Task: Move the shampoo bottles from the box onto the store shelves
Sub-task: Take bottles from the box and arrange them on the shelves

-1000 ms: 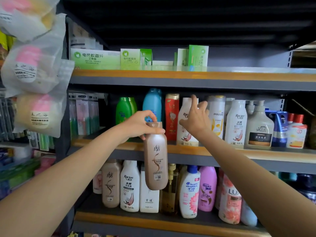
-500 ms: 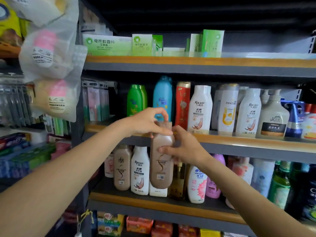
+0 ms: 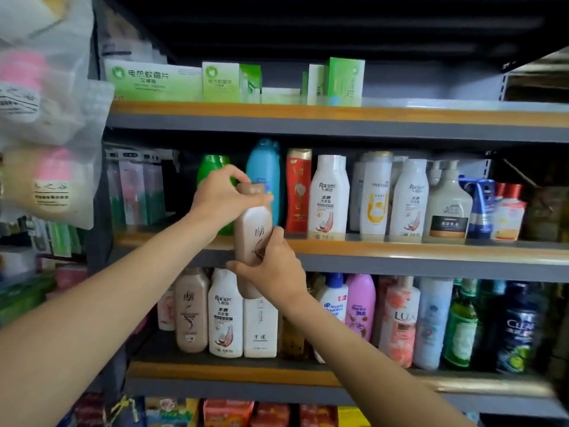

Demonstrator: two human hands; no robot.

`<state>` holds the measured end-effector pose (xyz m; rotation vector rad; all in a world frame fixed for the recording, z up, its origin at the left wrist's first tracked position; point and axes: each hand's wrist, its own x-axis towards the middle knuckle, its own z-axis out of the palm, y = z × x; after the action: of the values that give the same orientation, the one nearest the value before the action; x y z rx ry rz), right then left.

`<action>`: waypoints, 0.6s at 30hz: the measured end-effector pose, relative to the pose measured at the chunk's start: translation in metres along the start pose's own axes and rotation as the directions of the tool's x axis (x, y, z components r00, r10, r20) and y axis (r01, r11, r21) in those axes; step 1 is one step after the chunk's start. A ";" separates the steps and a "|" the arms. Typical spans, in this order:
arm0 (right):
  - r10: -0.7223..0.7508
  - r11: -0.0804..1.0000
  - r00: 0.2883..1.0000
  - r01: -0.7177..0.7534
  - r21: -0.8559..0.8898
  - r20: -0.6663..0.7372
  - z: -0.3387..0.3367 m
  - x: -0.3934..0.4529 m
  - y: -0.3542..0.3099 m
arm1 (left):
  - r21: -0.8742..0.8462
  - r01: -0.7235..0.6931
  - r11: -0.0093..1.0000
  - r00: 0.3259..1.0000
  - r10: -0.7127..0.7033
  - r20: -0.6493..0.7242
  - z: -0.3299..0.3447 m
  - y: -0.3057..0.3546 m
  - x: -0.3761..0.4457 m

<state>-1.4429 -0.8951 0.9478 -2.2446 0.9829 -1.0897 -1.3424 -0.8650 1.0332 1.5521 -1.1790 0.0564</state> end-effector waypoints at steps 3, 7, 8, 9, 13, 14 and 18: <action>0.036 0.999 0.995 -0.038 -0.017 -0.090 -0.013 -0.002 0.009 | 0.041 -0.099 0.994 0.995 0.099 0.010 0.024 0.022 -0.008; 0.062 0.998 0.981 -0.057 0.032 -0.185 -0.030 -0.007 0.032 | -0.069 -0.196 0.978 0.964 0.205 0.171 0.045 0.039 -0.019; 0.067 0.997 0.978 -0.061 0.037 -0.198 -0.035 -0.007 0.037 | -0.169 -0.182 0.969 0.953 0.216 0.212 0.049 0.042 -0.020; 0.074 0.997 0.975 -0.066 0.041 -0.211 -0.040 -0.008 0.042 | -0.234 -0.170 0.957 0.948 0.224 0.226 0.052 0.045 -0.021; 0.083 0.991 0.950 -0.047 0.126 -0.300 -0.062 -0.007 0.058 | -0.438 -0.124 0.891 0.970 0.202 0.137 0.066 0.060 -0.019; 0.073 0.988 0.944 -0.024 0.152 -0.321 -0.070 -0.006 0.061 | -0.460 -0.120 0.880 0.974 0.194 0.116 0.069 0.062 -0.018; -0.006 0.972 0.897 0.110 0.209 -0.442 -0.108 -0.004 0.076 | -0.304 -0.139 0.942 0.968 0.194 0.158 0.088 0.067 -0.017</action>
<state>-1.5624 -0.9503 0.9591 -1.8888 0.9011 -1.6955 -1.4433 -0.9128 1.0383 1.2146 -1.3978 -0.1481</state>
